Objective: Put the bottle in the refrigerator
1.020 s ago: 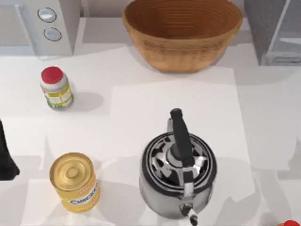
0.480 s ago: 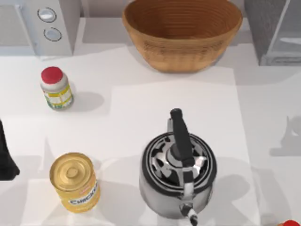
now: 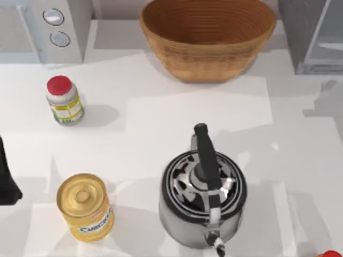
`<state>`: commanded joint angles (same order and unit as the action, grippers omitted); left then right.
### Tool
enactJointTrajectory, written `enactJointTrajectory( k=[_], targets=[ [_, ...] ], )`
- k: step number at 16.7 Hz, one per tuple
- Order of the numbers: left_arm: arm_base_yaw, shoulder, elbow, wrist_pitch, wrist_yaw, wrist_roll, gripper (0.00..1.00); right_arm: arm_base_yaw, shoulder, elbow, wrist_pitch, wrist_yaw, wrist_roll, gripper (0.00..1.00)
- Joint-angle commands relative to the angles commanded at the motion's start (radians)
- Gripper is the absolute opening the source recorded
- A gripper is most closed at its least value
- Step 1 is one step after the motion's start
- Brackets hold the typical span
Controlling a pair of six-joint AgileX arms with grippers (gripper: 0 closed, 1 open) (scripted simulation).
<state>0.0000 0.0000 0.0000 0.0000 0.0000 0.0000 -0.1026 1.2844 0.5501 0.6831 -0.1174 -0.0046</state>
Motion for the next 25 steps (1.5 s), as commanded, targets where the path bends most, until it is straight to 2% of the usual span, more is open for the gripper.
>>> enactJointTrajectory(
  k=[5, 9, 19, 25],
  targets=[
    [0.0, 0.0, 0.0, 0.0, 0.0, 0.0, 1.0, -0.091, 0.516, 0.239, 0.263, -0.069, 0.003, 0.01],
    [0.0, 0.0, 0.0, 0.0, 0.0, 0.0, 1.0, -0.154, 0.756, 0.384, 0.4, -0.12, 0.012, 0.01],
    [0.0, 0.0, 0.0, 0.0, 0.0, 0.0, 1.0, -0.172, 0.841, 0.443, 0.429, -0.134, 0.019, 0.01],
    [0.0, 0.0, 0.0, 0.0, 0.0, 0.0, 1.0, -0.155, 0.98, 0.707, 0.323, -0.106, 0.016, 0.01]
  ],
)
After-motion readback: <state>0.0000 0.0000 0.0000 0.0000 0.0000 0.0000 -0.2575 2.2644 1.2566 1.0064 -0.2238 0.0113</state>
